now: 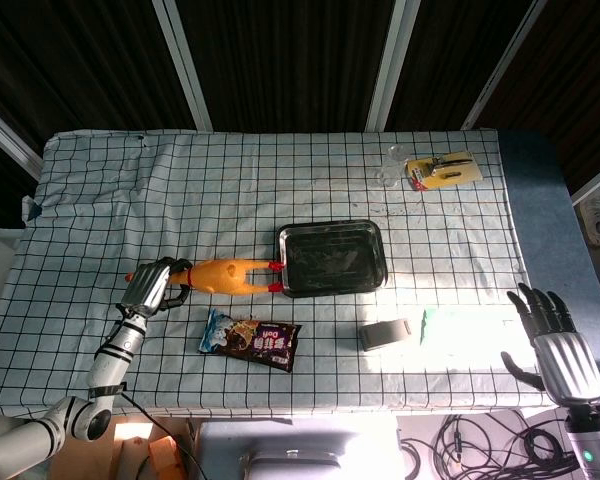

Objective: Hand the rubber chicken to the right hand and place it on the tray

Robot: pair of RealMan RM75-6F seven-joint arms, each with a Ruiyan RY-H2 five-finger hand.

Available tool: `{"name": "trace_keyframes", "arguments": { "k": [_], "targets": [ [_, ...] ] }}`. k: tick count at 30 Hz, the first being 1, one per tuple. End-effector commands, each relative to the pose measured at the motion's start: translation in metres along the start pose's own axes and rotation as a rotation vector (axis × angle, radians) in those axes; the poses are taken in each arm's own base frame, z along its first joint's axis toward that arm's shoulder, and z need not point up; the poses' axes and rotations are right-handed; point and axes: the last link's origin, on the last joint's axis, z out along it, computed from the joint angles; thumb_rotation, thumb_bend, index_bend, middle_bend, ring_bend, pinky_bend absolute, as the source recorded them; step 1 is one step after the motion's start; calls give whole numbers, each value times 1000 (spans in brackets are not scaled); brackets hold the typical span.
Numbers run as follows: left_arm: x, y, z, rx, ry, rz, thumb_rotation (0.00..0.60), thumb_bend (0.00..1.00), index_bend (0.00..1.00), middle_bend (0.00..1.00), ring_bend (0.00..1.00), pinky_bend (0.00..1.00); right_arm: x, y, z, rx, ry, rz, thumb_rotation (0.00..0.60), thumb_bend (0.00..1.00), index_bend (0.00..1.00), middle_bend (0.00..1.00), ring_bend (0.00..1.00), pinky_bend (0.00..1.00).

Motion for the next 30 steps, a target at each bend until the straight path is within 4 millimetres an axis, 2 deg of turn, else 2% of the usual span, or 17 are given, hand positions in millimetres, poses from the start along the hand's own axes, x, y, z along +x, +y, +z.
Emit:
{"name": "trace_keyframes", "arguments": {
  "k": [1, 6, 11, 12, 17, 20, 24, 30],
  "targets": [
    [6, 10, -11, -39, -2, -35, 600, 764, 615, 701, 462, 711, 7, -28, 22, 155, -13, 119, 600, 233, 0, 0, 0, 0],
    [5, 25, -16, -47, -12, -54, 600, 769, 614, 705, 466, 725, 28, -83, 69, 306, 0, 195, 600, 233, 0, 0, 0, 0],
    [-1, 34, -17, -33, -13, -38, 600, 768, 614, 706, 466, 725, 38, -154, 114, 393, -53, 251, 600, 233, 0, 0, 0, 0],
    [-4, 36, -16, -27, -14, -34, 600, 768, 614, 706, 466, 726, 37, -173, 125, 413, -73, 253, 600, 233, 0, 0, 0, 0],
    [-10, 44, -17, -16, -18, -19, 600, 771, 614, 707, 468, 728, 21, -226, 151, 430, -135, 226, 600, 232, 0, 0, 0, 0],
    [-13, 51, -19, -26, -13, -3, 600, 773, 614, 707, 467, 728, 2, -258, 161, 424, -216, 236, 600, 232, 0, 0, 0, 0],
    [-15, 57, -19, -31, -7, -2, 600, 774, 614, 707, 467, 728, -17, -283, 171, 410, -277, 219, 600, 233, 0, 0, 0, 0],
    [-18, 66, -21, -53, -6, 3, 600, 775, 614, 707, 467, 728, -40, -314, 174, 413, -300, 188, 600, 233, 0, 0, 0, 0]
  ]
}}
